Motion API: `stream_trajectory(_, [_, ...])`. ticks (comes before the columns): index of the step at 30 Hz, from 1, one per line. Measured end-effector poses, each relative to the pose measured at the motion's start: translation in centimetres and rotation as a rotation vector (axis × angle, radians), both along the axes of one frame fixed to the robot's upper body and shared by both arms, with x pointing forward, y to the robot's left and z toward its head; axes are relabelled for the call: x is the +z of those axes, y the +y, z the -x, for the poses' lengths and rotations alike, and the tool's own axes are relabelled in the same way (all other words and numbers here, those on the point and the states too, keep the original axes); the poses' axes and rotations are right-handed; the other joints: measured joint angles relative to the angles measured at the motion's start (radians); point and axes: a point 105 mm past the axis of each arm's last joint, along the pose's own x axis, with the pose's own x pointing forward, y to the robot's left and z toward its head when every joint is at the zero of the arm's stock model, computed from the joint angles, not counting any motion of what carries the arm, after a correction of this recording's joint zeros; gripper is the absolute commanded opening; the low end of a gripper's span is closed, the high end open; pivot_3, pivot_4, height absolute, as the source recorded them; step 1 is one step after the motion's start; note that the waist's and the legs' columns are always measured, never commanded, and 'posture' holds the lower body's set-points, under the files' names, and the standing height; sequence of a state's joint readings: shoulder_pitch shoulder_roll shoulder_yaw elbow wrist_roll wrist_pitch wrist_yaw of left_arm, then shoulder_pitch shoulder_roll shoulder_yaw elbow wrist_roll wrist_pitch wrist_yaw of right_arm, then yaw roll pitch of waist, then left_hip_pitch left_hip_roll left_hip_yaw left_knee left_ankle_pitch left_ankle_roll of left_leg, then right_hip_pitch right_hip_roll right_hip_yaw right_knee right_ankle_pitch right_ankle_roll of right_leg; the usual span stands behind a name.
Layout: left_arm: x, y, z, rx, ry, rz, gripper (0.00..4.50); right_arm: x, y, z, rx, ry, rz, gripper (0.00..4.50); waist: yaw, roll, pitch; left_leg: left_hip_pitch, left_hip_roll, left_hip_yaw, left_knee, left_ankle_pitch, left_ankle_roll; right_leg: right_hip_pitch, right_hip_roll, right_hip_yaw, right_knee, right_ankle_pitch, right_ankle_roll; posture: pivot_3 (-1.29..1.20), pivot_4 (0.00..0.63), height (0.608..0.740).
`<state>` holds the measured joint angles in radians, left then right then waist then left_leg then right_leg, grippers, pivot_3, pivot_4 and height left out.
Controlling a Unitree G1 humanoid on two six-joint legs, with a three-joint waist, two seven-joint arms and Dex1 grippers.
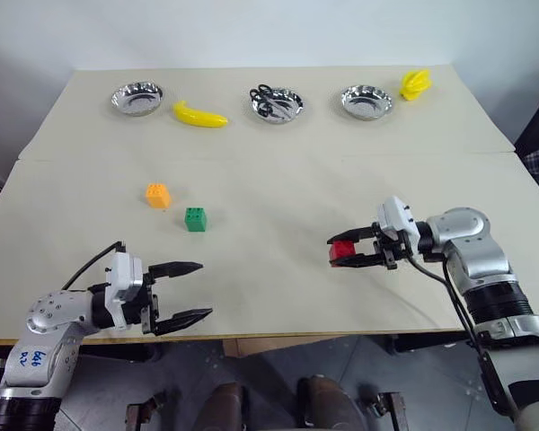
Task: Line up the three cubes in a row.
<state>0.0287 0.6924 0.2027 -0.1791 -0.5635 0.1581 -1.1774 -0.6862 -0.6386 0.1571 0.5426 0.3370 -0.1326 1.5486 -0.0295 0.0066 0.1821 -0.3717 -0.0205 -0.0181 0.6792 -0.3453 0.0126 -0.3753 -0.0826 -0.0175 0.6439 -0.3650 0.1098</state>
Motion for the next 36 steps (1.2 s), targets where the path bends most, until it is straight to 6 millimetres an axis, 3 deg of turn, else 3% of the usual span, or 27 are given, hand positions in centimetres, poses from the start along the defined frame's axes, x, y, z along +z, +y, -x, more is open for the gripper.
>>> stream_trajectory(7, [0.3,0.1,0.3,0.002,0.002,-0.017,4.50,-0.1,-0.6,-1.7,-0.036,-0.054,-0.025,1.51,0.000,0.000,0.000,0.000,0.000,0.000,0.000,0.000,0.000,0.000,0.000,-0.001,0.000,0.000,0.000,0.00,0.150,0.740])
stream_trajectory(12, [0.7,0.3,0.3,0.003,0.001,-0.023,4.50,-1.5,-1.1,-1.7,-0.038,-0.015,0.025,1.51,0.001,0.000,0.000,0.000,0.000,0.000,0.001,0.000,0.000,0.000,0.000,-0.001,0.000,0.000,0.000,0.00,0.150,0.740])
stream_trajectory(19, [0.9,0.3,0.3,0.007,0.003,-0.025,4.50,-1.4,-0.8,-2.0,-0.027,0.012,0.036,1.51,-0.001,0.000,0.000,0.000,0.000,0.000,0.001,0.000,0.000,0.000,0.000,-0.001,0.000,0.000,0.000,0.00,0.150,0.740])
stream_trajectory(28, [1.2,0.4,0.3,0.009,-0.006,-0.043,4.50,-1.4,-0.6,-2.1,-0.027,0.038,0.027,4.43,0.000,0.000,0.000,0.000,0.000,0.000,0.001,0.000,0.000,0.000,0.000,-0.001,0.000,0.000,0.000,0.00,0.150,0.740])
stream_trajectory(31, [1.2,0.5,0.3,0.013,-0.006,-0.042,4.50,-0.6,-0.6,-2.0,-0.017,0.008,0.018,4.47,0.001,0.000,0.000,0.000,0.000,0.000,0.001,0.000,0.000,0.000,0.000,-0.001,0.000,0.000,0.000,0.00,0.150,0.740])
stream_trajectory(36, [1.3,1.7,0.0,0.129,-0.025,-0.022,4.50,3.2,-0.8,-1.5,0.015,-0.109,-0.064,4.47,0.002,0.000,0.000,0.000,0.001,-0.001,0.001,0.000,0.000,0.000,0.000,-0.001,0.000,0.000,0.000,0.00,0.150,0.740])
